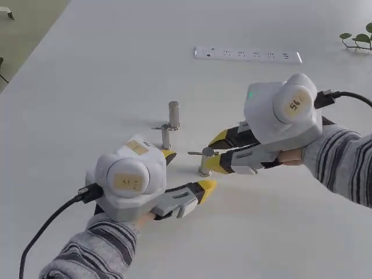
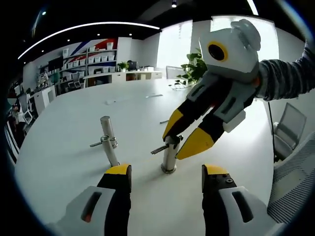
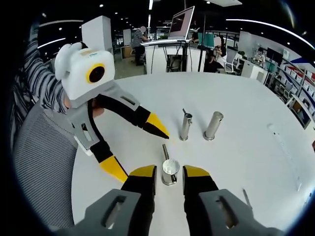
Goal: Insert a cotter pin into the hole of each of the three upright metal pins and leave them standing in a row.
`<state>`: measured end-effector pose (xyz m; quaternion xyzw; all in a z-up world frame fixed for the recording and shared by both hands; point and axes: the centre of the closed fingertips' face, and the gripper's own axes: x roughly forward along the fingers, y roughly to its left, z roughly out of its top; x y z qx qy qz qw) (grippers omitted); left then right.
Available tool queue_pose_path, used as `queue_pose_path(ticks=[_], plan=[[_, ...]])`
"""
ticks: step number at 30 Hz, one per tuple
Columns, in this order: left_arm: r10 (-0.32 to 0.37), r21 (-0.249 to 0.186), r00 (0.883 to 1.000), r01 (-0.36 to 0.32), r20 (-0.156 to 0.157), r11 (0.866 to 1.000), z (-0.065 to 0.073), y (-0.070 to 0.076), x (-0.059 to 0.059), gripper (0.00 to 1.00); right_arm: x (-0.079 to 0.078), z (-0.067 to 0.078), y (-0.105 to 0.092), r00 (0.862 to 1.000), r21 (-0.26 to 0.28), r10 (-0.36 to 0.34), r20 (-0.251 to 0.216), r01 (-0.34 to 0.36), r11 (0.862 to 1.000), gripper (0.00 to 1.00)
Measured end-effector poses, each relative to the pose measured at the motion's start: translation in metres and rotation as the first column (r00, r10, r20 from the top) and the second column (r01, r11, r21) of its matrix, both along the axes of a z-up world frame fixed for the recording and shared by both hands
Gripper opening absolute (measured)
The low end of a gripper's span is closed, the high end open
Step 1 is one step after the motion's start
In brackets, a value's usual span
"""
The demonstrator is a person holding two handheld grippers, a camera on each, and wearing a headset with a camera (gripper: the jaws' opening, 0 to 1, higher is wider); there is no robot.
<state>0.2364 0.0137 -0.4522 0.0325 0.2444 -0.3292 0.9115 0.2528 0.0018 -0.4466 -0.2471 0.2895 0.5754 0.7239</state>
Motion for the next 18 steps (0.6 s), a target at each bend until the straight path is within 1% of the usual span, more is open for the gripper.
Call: queue_pose_path(ticks=[8,11,14,18], plan=[[0.016,-0.016,1.0,-0.016,0.005,1.0,0.008,0.01,-0.005,0.66,0.003,-0.009,-0.001,1.0,-0.002,0.002,-0.006,-0.002,1.0,0.14],[0.032,-0.027,0.999,-0.032,0.0,0.999,0.011,0.013,-0.004,0.68,0.002,-0.01,0.0,1.0,0.003,-0.002,-0.013,0.002,1.0,0.12],[0.039,-0.037,0.999,-0.039,0.006,0.999,0.015,0.016,-0.006,0.71,0.001,-0.011,0.002,1.0,0.003,0.008,-0.006,-0.008,1.0,0.12],[0.044,-0.033,0.999,-0.044,0.007,0.998,0.016,0.02,-0.009,0.74,0.001,-0.01,0.003,1.0,0.009,0.014,-0.006,-0.014,1.0,0.09]])
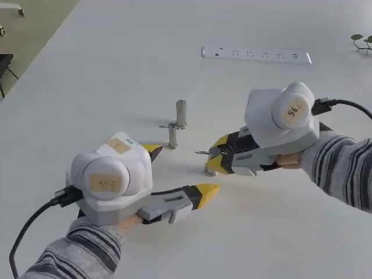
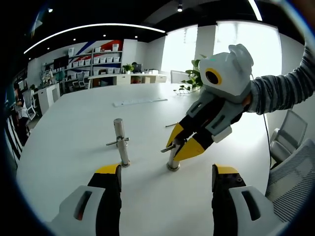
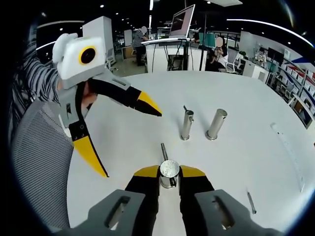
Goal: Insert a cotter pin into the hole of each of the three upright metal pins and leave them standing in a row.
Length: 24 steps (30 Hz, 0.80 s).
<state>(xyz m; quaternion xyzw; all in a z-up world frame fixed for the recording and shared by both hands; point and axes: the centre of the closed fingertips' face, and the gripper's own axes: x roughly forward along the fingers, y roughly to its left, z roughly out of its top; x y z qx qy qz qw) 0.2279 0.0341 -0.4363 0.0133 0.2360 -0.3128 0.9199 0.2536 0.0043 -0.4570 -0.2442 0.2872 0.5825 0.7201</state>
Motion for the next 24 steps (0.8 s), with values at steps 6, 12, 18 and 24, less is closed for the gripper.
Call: queue_pose_path(ticks=[6,12,18,24], plan=[[0.015,0.004,1.0,-0.016,0.016,1.0,0.006,0.009,-0.003,0.74,-0.001,0.001,0.001,1.0,0.006,0.0,-0.005,0.0,1.0,0.09],[0.032,0.004,0.999,-0.032,0.018,0.999,0.007,0.014,-0.001,0.74,-0.002,0.001,0.001,1.0,0.011,-0.002,-0.012,0.002,1.0,0.08],[0.026,0.002,0.999,-0.026,0.027,1.0,0.011,0.013,0.0,0.74,0.005,-0.001,-0.001,1.0,0.011,-0.014,-0.003,0.014,1.0,0.08],[0.032,0.013,0.999,-0.032,0.037,0.999,0.012,0.017,0.0,0.75,0.016,0.0,-0.004,1.0,0.003,-0.022,0.009,0.022,1.0,0.08]])
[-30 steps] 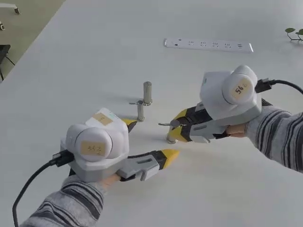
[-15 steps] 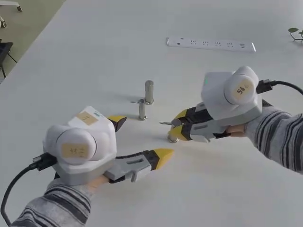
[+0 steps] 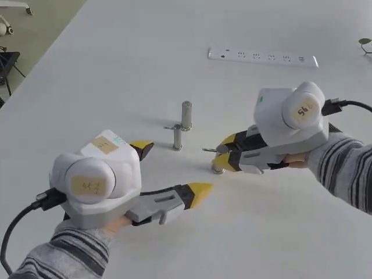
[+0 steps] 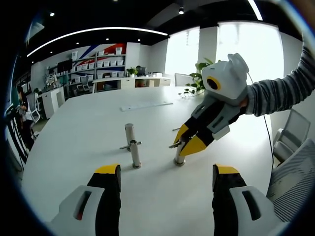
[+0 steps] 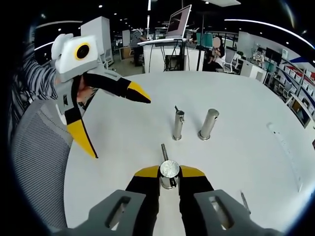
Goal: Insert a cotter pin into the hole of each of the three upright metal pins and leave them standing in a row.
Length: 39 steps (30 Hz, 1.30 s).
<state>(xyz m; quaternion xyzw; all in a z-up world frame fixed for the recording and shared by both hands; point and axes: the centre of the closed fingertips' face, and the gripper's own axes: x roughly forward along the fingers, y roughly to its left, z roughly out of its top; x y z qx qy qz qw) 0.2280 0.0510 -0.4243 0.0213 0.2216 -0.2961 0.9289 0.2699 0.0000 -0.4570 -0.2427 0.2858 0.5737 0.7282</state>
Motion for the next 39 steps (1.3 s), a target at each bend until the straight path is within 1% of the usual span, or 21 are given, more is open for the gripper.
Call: queue_pose_path(ticks=[4,5,8,11,13,21,30,37,39], plan=[[0.003,0.002,1.0,-0.003,-0.001,1.0,0.0,0.002,0.0,0.75,0.006,0.003,0.0,1.0,-0.004,-0.006,0.004,0.006,1.0,0.08],[0.006,0.001,1.0,-0.006,-0.006,1.0,0.0,0.003,0.0,0.75,0.008,0.004,0.0,1.0,-0.006,-0.006,0.008,0.006,1.0,0.08],[0.016,-0.018,1.0,-0.017,-0.007,1.0,0.002,0.004,0.002,0.75,0.013,0.004,0.0,1.0,-0.009,-0.013,0.009,0.013,1.0,0.08],[0.018,-0.021,1.0,-0.018,-0.003,1.0,0.004,0.004,0.003,0.76,0.016,0.005,0.001,1.0,-0.012,-0.016,0.011,0.016,1.0,0.08],[0.019,-0.019,1.0,-0.019,0.001,1.0,0.005,0.004,0.004,0.76,0.019,0.004,0.0,1.0,-0.014,-0.018,0.013,0.018,1.0,0.08],[0.023,-0.006,1.0,-0.023,-0.008,1.0,0.002,0.008,0.003,0.76,0.027,0.003,0.0,1.0,-0.021,-0.016,0.014,0.016,1.0,0.08],[0.024,-0.002,1.0,-0.024,-0.021,1.0,-0.002,0.008,0.003,0.76,0.028,0.001,-0.001,1.0,-0.034,-0.01,0.01,0.011,0.999,0.08],[0.022,-0.007,0.999,-0.022,-0.024,1.0,-0.002,0.007,0.003,0.75,0.029,0.002,-0.003,1.0,-0.028,-0.007,0.013,0.008,1.0,0.09],[0.022,-0.01,0.999,-0.022,-0.027,1.0,-0.002,0.007,0.003,0.75,0.03,0.002,-0.003,1.0,-0.024,-0.008,0.007,0.008,1.0,0.09]])
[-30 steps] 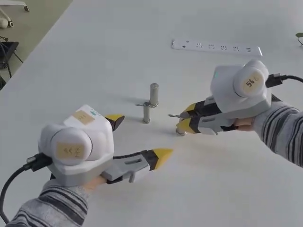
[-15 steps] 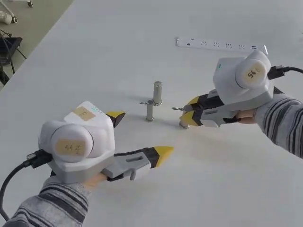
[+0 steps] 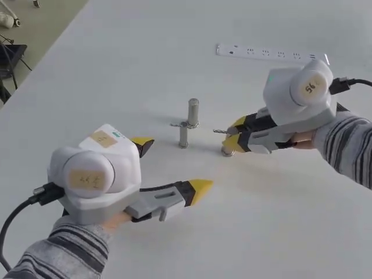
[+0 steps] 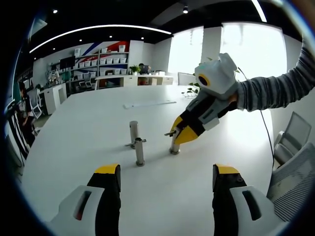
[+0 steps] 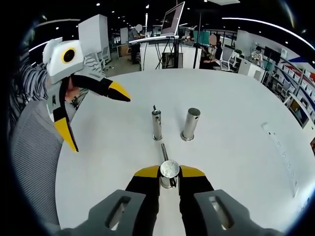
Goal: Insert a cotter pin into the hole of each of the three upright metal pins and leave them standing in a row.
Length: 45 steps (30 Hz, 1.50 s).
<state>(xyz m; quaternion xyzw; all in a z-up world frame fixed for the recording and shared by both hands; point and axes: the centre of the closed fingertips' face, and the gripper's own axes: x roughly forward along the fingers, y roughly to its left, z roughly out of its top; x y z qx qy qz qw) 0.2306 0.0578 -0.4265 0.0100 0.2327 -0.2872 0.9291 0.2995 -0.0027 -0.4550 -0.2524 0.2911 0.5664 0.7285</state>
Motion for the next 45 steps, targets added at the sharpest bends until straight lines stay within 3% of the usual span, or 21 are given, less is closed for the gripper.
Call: queue_pose_path(ticks=[29,35,40,45], plan=[[-0.008,-0.002,1.0,0.008,-0.019,1.0,-0.004,-0.002,-0.002,0.75,0.002,-0.001,0.001,1.0,0.027,0.022,-0.014,-0.022,0.999,0.09],[-0.01,-0.002,1.0,0.01,-0.02,1.0,-0.004,-0.003,-0.003,0.75,0.002,-0.001,0.001,1.0,0.028,0.027,0.002,-0.027,0.999,0.09],[-0.01,0.0,1.0,0.01,-0.02,1.0,-0.004,-0.002,-0.003,0.76,-0.001,0.0,0.0,1.0,0.038,0.022,-0.011,-0.022,0.999,0.16],[-0.009,0.002,1.0,0.009,-0.021,1.0,-0.004,-0.001,-0.003,0.76,-0.002,0.014,0.005,0.999,0.089,-0.009,-0.031,0.011,0.996,0.19]])
